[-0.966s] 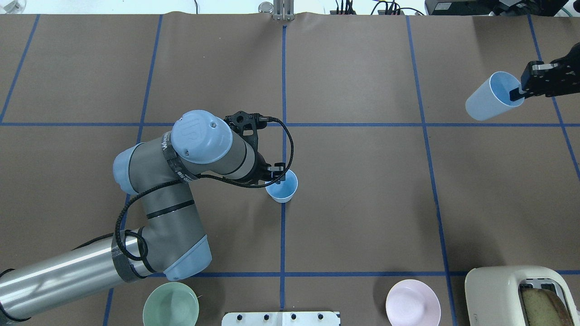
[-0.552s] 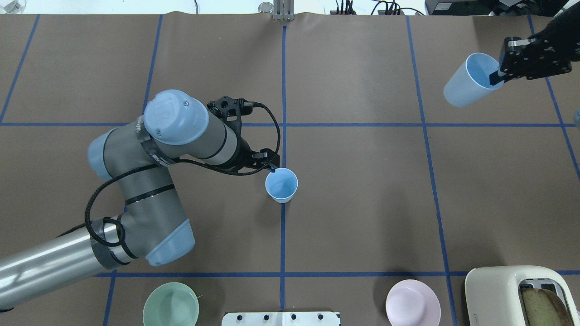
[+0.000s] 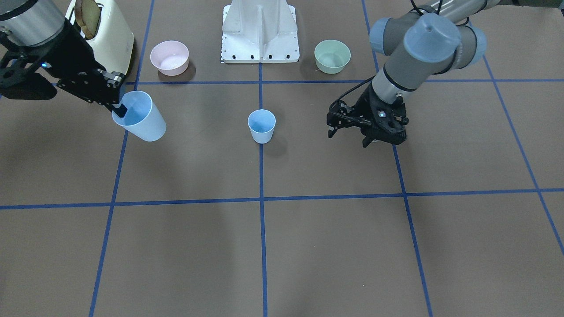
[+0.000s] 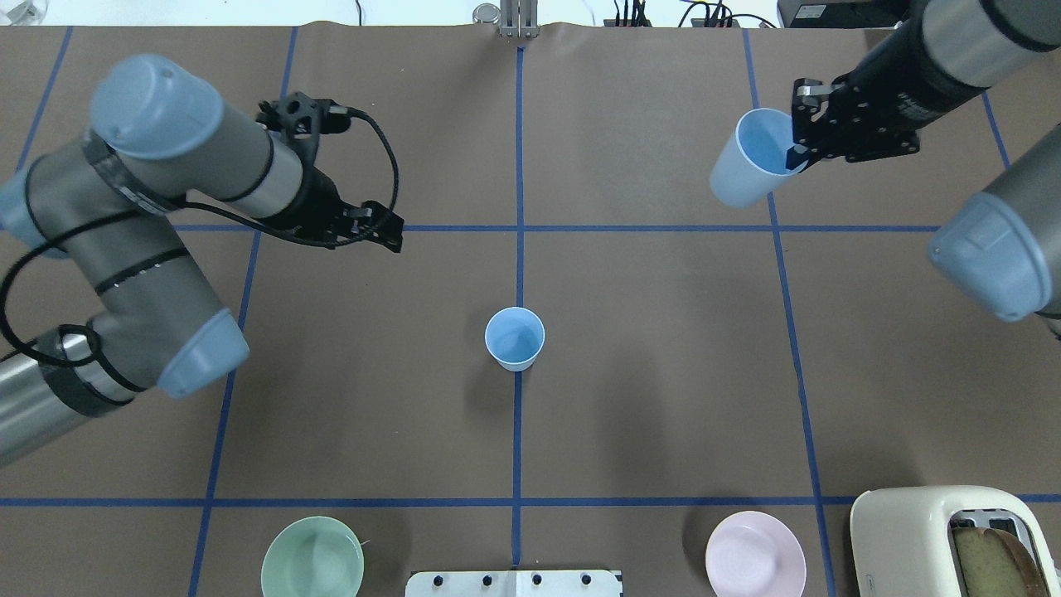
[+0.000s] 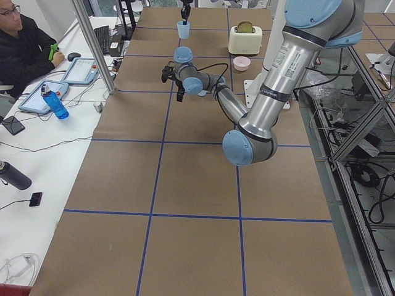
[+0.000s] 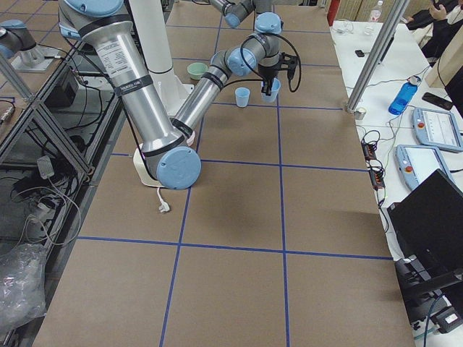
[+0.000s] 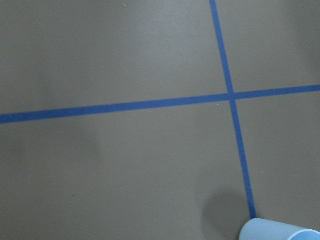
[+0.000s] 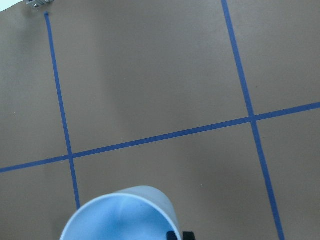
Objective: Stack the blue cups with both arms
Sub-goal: 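Carry the held cup over the center cup while the left arm withdraws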
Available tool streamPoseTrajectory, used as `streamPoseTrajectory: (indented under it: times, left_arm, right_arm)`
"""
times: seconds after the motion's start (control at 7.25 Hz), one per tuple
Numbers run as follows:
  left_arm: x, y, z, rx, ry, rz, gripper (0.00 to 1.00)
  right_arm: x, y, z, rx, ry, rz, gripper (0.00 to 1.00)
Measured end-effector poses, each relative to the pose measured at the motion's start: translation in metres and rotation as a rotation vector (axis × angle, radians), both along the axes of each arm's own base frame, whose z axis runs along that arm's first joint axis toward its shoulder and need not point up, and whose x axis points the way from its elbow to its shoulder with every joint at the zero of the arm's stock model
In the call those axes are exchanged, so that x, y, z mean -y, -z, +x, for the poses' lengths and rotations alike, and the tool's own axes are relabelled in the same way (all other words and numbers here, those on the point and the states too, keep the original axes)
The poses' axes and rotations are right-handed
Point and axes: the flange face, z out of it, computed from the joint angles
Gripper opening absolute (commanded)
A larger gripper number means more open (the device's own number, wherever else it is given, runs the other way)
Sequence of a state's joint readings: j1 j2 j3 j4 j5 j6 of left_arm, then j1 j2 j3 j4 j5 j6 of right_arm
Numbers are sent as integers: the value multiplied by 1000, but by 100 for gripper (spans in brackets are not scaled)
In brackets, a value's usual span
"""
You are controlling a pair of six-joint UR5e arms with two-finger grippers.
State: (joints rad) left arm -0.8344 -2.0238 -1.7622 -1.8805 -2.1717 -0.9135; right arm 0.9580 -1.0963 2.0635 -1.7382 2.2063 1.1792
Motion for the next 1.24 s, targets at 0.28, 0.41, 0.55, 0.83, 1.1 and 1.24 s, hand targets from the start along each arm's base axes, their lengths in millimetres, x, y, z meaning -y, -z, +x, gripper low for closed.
streamPoseTrajectory:
  times: [0.28, 0.41, 0.55, 0.83, 1.1, 1.24]
  left_arm:
    - [21, -41, -55, 39, -14, 55, 97]
    - [29, -57, -79, 56, -18, 76, 97]
    - [34, -71, -98, 69, -20, 93, 97]
    - [40, -94, -128, 88, -19, 108, 97]
    - [43, -116, -152, 112, -30, 131, 97]
    - [43, -122, -159, 119, -31, 136, 97]
  right_arm:
    - [-15, 18, -41, -25, -8, -2, 0]
    - [-23, 29, -59, -40, -10, -8, 0]
    - [-32, 38, -77, -61, -10, -10, 0]
    - [-53, 49, -112, -94, -17, -2, 0]
    - [-63, 70, -143, -106, -27, -2, 0]
    - [-62, 84, -158, -105, -36, -12, 0]
